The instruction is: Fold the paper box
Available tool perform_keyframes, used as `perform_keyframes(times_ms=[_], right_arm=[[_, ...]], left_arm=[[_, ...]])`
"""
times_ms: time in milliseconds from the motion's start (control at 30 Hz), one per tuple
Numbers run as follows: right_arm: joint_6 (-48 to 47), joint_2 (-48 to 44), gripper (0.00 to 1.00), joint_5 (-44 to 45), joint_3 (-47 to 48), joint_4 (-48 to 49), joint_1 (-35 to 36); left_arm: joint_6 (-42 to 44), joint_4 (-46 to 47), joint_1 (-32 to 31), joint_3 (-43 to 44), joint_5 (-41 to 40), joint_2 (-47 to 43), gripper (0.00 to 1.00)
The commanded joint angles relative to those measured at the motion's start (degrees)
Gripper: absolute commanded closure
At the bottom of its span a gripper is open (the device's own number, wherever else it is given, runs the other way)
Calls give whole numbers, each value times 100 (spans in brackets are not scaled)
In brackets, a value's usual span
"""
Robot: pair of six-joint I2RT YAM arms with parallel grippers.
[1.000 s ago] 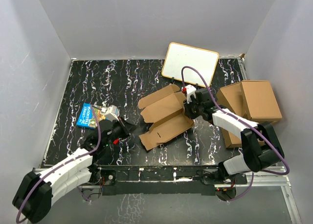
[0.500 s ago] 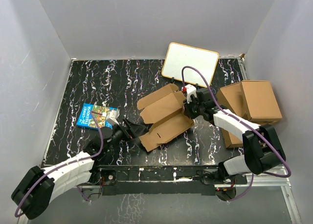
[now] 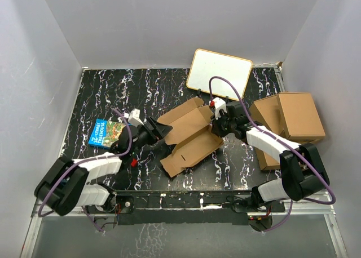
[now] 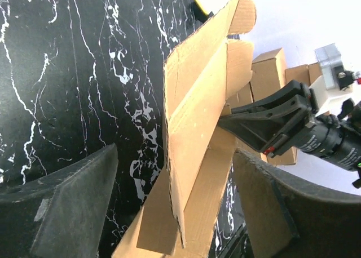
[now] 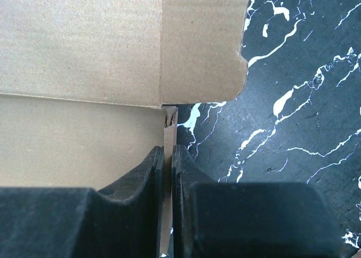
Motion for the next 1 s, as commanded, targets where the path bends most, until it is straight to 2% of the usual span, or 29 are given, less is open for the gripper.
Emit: perform_keyframes(times_ms=[0,300,400,433,700,967], right_arm=[[-66,-84,92,-176,42,356,-43],[-121,141,92,-191,141,322,-41],[-181,244,92,-122,192,346,-37],[-204,289,92,-92,214,355,-37],[-582,480,87,-10,249,227,39],[-875,535,71,-140,199,-186,60]], left_arm=[[120,639,64,324,552,605,28],[614,1702,80,573,1470,1673,71],[991,1788,70,560,1570,1676,97],[1118,1785,68,564,1578,1649,100],[2156,1267,-123,521,1124,1075,100],[2540,1006,-268,392,681,675,100]])
